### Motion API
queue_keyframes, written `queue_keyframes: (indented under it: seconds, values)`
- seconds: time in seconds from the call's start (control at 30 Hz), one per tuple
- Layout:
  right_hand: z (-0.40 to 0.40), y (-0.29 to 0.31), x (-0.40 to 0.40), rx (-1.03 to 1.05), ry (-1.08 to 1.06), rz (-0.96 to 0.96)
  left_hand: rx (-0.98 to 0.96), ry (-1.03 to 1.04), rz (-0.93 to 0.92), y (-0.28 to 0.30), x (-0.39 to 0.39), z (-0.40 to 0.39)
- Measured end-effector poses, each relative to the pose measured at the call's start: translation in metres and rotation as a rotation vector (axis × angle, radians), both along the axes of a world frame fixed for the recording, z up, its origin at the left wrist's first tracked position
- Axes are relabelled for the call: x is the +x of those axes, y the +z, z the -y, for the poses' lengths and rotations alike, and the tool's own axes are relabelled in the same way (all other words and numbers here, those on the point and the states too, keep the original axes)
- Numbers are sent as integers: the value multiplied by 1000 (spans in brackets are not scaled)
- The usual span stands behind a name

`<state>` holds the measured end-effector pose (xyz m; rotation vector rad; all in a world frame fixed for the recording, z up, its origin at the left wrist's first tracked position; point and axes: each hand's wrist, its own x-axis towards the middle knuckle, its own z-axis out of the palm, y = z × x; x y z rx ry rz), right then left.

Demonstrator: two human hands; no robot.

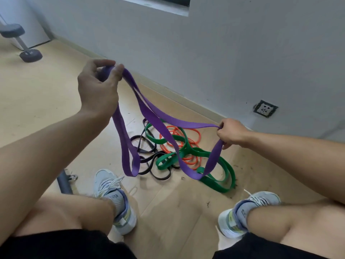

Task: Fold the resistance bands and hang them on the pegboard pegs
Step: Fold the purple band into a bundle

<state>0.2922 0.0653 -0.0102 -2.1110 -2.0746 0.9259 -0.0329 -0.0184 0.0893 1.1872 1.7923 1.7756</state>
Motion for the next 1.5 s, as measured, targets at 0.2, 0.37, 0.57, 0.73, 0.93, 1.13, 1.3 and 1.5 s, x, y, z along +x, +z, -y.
queue_keyframes:
  seconds: [0.2,0.37,0.57,0.73,0.93,1.13,1.3,1.5]
  values:
    - [-8,5,16,103,51,253,40,-15,-12,5,8,2]
    - [-21,4,31,268,65,315,16,-6,2,4,5,4]
    - [-23,7,40,135,116,478,25,-41,3,9,12,7]
    - [-19,7,44,-87,151,492,47,-133,-50,16,25,11]
    - [0,-4,21,-407,429,470,56,-396,-169,15,40,18]
    - [25,51,-36,-95,504,-350,-10,-564,-199,20,56,26]
    - [48,76,-62,-71,528,-604,-7,-603,-160,24,60,29]
    - [49,76,-64,60,435,-665,7,-617,-73,29,64,33]
